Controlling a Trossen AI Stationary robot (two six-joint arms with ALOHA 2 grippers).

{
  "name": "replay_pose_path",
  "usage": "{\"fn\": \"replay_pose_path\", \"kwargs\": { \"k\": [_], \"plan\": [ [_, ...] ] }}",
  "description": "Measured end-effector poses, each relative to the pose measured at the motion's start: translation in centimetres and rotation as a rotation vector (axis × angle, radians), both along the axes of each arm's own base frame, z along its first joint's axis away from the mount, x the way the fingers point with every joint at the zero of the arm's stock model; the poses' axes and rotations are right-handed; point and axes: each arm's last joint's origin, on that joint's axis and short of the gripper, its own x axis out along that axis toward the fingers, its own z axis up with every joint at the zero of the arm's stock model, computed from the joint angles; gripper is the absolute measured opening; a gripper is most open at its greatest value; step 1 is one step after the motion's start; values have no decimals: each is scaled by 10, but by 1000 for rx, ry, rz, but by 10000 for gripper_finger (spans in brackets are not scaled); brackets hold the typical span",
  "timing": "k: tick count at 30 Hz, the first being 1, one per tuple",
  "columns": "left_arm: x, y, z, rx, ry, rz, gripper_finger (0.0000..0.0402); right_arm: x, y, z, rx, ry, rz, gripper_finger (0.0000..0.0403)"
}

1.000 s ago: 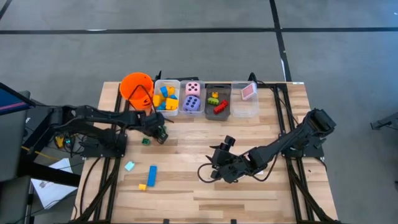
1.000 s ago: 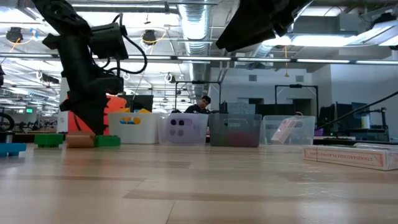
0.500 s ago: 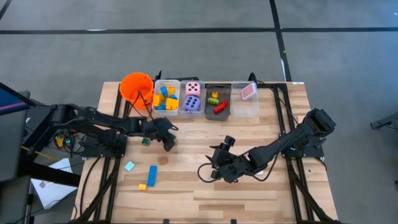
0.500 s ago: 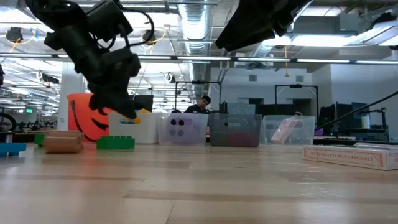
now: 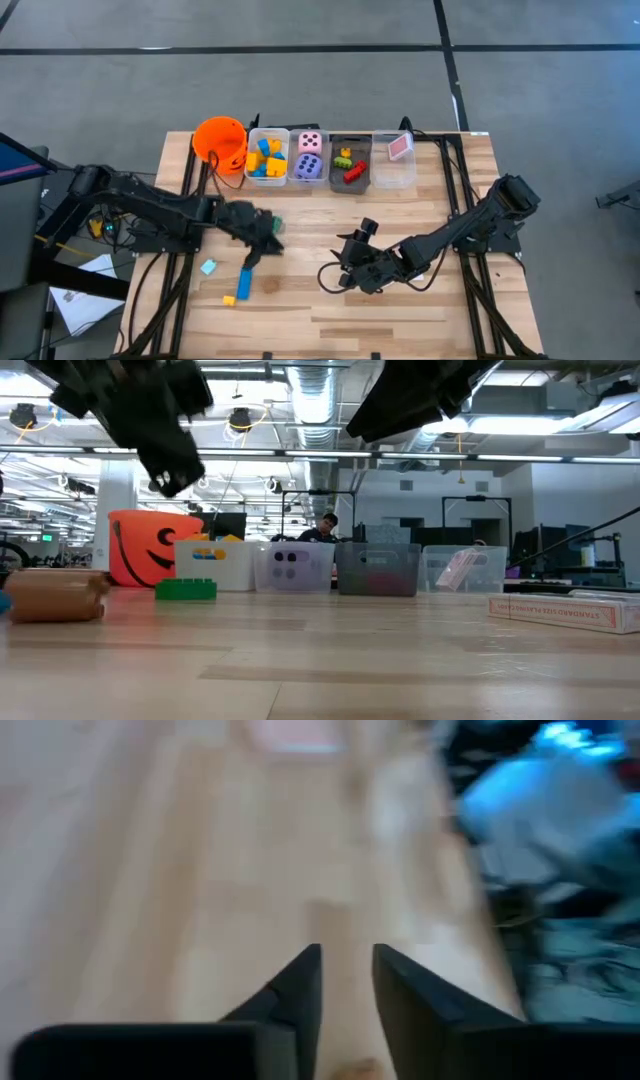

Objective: Pick & Place Toys
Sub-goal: Put the brown game piece into the black bin

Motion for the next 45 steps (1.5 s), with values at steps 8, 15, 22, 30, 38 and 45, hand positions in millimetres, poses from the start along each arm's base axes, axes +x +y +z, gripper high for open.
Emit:
{"fn": "replay_pose_path", "kwargs": {
  "k": [8, 15, 22, 30, 38, 45],
  "plan": [
    [6, -70, 13, -114, -269, -189, 199, 8, 1, -16, -15, 28, -1, 193],
    [-5, -130, -25, -109, -160, -232, 264, 20, -3, -50, -52, 106, -22, 193],
    [0, -177, -62, -145, 47, -247, 222, 28, 1, -41, -22, 78, -10, 193],
    [24, -206, -68, -203, 94, -340, 153, 30, 21, -25, 4, 28, 34, 193],
    [31, -214, -78, -212, 122, -373, 79, 24, 34, -23, 69, -15, 33, 193],
    [36, -223, -100, -290, 111, -470, 7, 24, 35, -23, 136, -52, -10, 193]
  ]
}}
